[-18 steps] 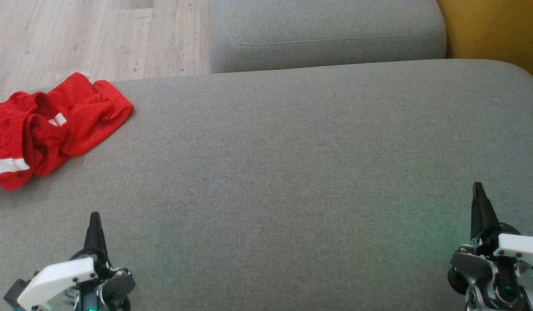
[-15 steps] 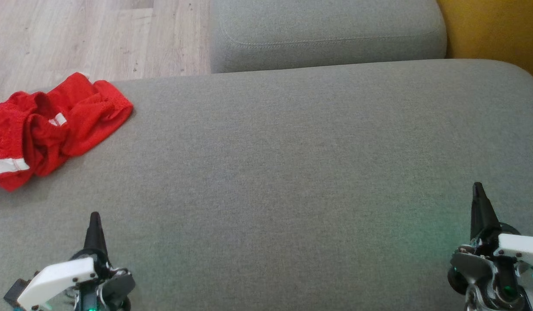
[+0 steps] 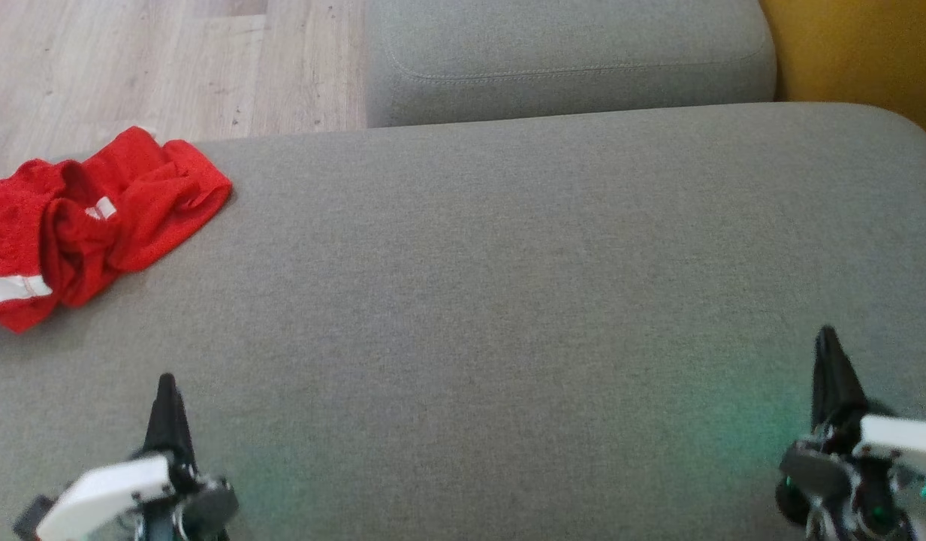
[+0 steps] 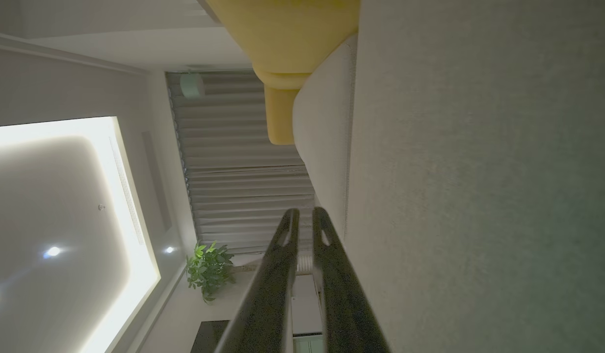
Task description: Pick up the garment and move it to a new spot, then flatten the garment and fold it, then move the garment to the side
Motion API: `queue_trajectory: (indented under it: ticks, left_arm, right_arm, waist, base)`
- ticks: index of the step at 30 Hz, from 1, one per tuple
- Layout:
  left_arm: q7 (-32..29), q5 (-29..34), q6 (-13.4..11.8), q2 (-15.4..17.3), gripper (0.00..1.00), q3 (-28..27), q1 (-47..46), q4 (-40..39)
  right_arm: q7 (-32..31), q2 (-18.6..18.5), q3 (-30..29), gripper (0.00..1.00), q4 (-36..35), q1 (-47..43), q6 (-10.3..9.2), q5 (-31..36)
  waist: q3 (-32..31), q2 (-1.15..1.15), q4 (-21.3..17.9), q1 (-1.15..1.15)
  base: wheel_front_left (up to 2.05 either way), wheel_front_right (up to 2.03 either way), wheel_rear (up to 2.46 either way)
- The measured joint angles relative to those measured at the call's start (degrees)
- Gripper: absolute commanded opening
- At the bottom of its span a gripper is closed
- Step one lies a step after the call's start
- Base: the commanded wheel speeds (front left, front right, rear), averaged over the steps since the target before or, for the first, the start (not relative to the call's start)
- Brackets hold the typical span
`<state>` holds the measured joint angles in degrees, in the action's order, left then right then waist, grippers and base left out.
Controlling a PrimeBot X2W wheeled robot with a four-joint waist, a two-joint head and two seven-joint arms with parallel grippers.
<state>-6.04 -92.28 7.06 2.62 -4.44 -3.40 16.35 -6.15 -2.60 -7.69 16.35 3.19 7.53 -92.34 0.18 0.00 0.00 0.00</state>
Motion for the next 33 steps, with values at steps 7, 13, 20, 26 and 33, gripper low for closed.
queue_trajectory:
  ticks: [7,13,20,26,33]
  left_arm:
    - [0.62,0.0,-0.01,-0.22,1.0,0.85,3.56,3.22]
    - [1.59,0.66,-0.01,-0.22,1.0,1.44,3.53,1.82]
    - [2.85,4.32,-0.03,-0.22,1.0,2.23,3.55,0.0]
    - [3.94,9.22,-0.71,-0.22,1.0,2.86,3.55,-2.13]
    - [4.7,15.91,-1.52,-0.23,1.0,4.78,3.56,-3.91]
  right_arm:
    - [0.57,0.29,0.67,1.0,3.58,-3.36,-0.01,0.04]
    - [1.64,0.29,1.46,1.0,3.11,-3.28,0.0,1.86]
    - [2.74,0.29,1.46,1.0,2.18,-3.28,0.0,6.06]
    - [3.82,0.29,1.83,1.0,0.09,-3.28,0.0,12.06]
    - [4.69,0.29,3.28,1.0,-1.93,-3.29,0.0,18.76]
  waist:
    - [-0.01,0.0,-0.01,0.0]
    - [-0.02,0.0,-0.02,0.0]
    - [0.05,0.0,-0.04,0.0]
    - [0.21,0.0,-0.01,0.0]
    - [0.41,0.0,0.07,0.0]
  base:
    - [0.0,0.0,0.0]
    - [0.0,0.0,0.0]
    - [0.0,0.0,0.0]
    - [0.0,0.0,0.0]
    - [0.0,0.0,0.0]
